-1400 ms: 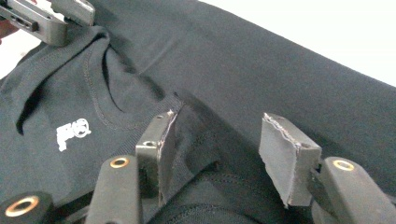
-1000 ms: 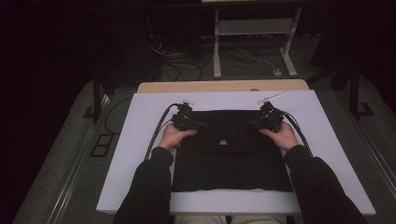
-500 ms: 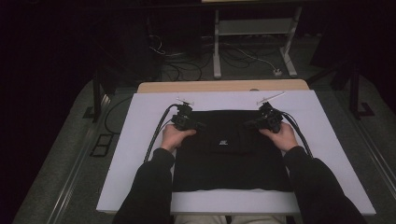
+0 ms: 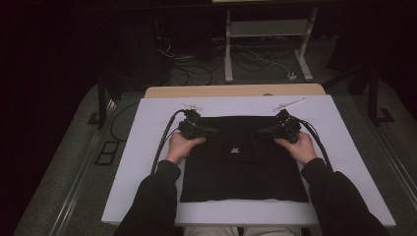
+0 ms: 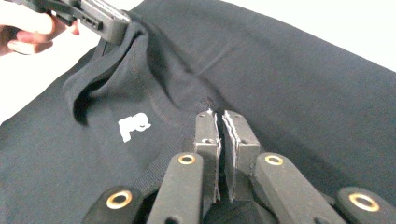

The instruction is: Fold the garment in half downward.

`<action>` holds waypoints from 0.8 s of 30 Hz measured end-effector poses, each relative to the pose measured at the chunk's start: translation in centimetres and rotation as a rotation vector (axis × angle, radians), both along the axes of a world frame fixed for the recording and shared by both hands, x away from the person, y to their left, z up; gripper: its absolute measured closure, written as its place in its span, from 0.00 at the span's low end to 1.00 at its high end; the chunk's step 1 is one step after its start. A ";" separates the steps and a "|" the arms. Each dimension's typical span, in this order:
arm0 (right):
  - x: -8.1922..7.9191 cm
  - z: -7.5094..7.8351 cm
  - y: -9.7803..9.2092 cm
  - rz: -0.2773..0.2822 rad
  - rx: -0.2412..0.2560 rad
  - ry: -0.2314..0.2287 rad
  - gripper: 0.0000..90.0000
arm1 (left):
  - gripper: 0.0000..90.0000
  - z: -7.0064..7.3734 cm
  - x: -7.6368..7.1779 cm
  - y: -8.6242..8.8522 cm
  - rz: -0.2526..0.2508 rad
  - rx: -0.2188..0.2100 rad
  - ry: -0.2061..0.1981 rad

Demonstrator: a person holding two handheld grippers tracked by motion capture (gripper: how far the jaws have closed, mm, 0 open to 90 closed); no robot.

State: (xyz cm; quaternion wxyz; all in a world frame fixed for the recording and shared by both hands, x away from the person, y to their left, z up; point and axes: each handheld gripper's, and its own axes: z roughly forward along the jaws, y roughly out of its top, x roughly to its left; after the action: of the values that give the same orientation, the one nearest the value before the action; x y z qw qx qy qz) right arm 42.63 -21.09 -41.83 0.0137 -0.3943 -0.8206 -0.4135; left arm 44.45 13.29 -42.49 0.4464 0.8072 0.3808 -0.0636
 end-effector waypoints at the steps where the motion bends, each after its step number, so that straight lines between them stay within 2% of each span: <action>1: -0.2 -0.1 0.0 0.000 0.002 0.005 0.93 | 0.94 0.1 -0.1 0.0 0.000 0.001 -0.001; 5: -0.8 0.0 -0.3 0.000 0.023 0.009 0.93 | 0.94 0.4 -0.8 0.2 0.011 -0.020 -0.012; 8: -1.4 0.1 -0.4 -0.001 0.034 0.009 0.93 | 0.94 0.6 -1.4 0.4 0.009 -0.013 -0.020; 14: -2.7 0.4 -0.7 0.004 0.057 0.012 0.93 | 0.94 0.9 -2.9 1.1 0.018 -0.030 -0.040; 20: -3.9 0.4 -1.0 0.011 0.061 0.018 0.93 | 0.94 0.8 -4.8 1.6 0.009 -0.001 -0.040; 24: -4.5 0.7 -1.1 0.017 0.070 0.015 0.93 | 0.94 1.0 -5.7 1.7 -0.003 -0.007 -0.043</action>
State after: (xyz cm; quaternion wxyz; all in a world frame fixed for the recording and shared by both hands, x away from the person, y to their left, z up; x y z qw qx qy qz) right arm 38.10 -22.21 -41.09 0.0369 -0.3897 -0.8088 -0.4389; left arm 38.71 15.01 -41.47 0.4572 0.8076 0.3695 -0.0481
